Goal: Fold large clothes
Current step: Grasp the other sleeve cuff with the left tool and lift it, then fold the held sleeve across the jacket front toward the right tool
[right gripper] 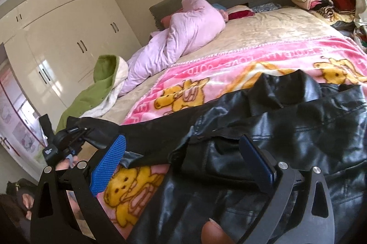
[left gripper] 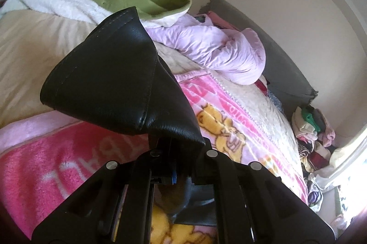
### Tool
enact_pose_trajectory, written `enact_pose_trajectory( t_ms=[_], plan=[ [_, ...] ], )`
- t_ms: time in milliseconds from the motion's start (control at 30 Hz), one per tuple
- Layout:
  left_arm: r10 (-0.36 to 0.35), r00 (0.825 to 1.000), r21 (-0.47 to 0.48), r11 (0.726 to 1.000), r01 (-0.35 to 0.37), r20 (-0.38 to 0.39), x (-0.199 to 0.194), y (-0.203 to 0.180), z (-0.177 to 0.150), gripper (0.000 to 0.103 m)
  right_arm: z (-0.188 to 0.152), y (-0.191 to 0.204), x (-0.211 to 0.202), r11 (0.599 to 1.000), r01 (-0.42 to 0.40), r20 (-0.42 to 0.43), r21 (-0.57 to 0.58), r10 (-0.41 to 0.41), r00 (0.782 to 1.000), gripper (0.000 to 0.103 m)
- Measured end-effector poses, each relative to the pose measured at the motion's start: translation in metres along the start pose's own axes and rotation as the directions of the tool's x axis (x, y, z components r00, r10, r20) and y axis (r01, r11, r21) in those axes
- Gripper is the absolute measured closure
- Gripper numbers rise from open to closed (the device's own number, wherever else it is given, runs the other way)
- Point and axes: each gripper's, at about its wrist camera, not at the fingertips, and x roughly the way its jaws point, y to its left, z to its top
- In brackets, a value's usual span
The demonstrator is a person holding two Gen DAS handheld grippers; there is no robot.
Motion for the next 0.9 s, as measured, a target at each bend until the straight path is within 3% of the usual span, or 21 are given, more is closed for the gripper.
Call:
enact_pose_trajectory(
  t_ms=[467, 733, 900],
  plan=[
    [-0.126, 0.991, 0.129, 0.984, 0.12, 0.041, -0.027, -0.05, -0.013, 0.102, -0.008, -0.038, -0.049, 0.996, 0.04, 0.091, 0.073, -0.047, 0.995, 0.005],
    [-0.254, 0.967, 0.241, 0.939, 0.244, 0.01, -0.045, -0.093, -0.034, 0.102, -0.014, -0.06, -0.076, 0.989, 0.063, 0.117, 0.133, -0.079, 0.99, 0.005],
    [-0.314, 0.948, 0.307, 0.898, 0.317, -0.06, -0.043, -0.12, -0.055, 0.102, -0.017, -0.068, -0.091, 0.984, 0.11, 0.134, 0.138, -0.129, 0.983, 0.005]
  ],
)
